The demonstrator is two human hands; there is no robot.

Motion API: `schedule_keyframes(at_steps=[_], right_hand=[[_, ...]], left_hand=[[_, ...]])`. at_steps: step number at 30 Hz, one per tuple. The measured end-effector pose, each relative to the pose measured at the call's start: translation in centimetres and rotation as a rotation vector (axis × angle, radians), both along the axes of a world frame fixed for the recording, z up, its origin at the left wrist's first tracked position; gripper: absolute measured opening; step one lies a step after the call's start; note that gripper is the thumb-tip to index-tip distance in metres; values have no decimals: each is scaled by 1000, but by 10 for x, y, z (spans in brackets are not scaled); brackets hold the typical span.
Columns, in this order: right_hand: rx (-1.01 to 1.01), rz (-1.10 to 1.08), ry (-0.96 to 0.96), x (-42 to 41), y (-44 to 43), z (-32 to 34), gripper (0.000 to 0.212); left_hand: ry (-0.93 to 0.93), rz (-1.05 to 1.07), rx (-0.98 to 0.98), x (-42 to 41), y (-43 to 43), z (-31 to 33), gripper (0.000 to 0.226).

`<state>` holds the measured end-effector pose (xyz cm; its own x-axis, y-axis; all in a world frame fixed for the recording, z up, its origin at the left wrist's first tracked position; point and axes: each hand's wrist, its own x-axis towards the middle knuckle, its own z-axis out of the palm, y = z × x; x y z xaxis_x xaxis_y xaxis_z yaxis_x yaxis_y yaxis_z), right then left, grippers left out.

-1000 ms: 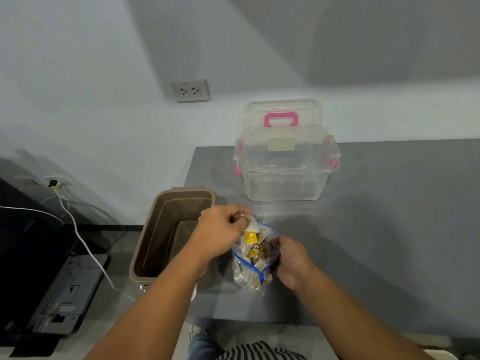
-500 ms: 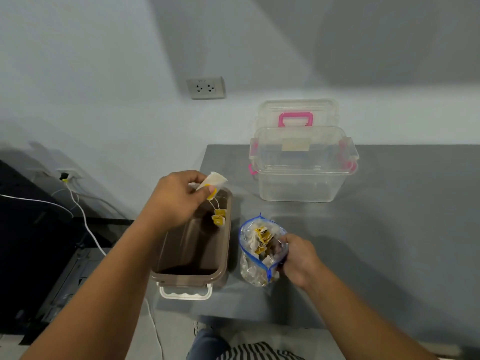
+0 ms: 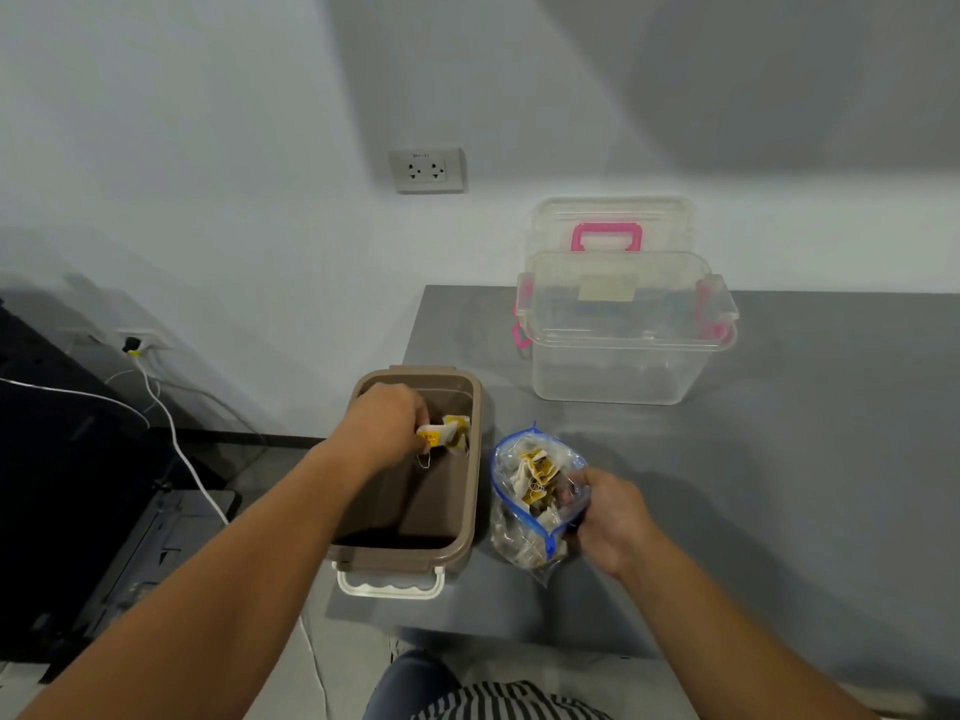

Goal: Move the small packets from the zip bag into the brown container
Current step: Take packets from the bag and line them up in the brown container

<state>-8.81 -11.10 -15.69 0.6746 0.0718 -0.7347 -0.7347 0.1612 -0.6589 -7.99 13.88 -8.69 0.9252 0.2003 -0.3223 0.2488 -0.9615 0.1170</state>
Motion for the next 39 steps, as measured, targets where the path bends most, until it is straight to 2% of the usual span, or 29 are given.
schedule_keyframes(at_steps=[4,8,13,32,35,39], right_hand=[[14,4,-4,1,0,-2,21],[21,13,-13,0,0,-4,24],[35,10,-17,0,-1,-5,25],[38,8,23,0,1,-10,27],[35,6,17,0,1,-11,27],[22,0,17,0,1,-11,24]], left_hand=[[119,-70,68,11,-2,-17,23],[66,-139,93,13,5,-37,26],[76,-178,140,18,2,-46,17],[-192,-83,113,21,-5,-69,15],[-147,16,89,22,-1,-69,9],[77,56,41,24,1,-68,22]])
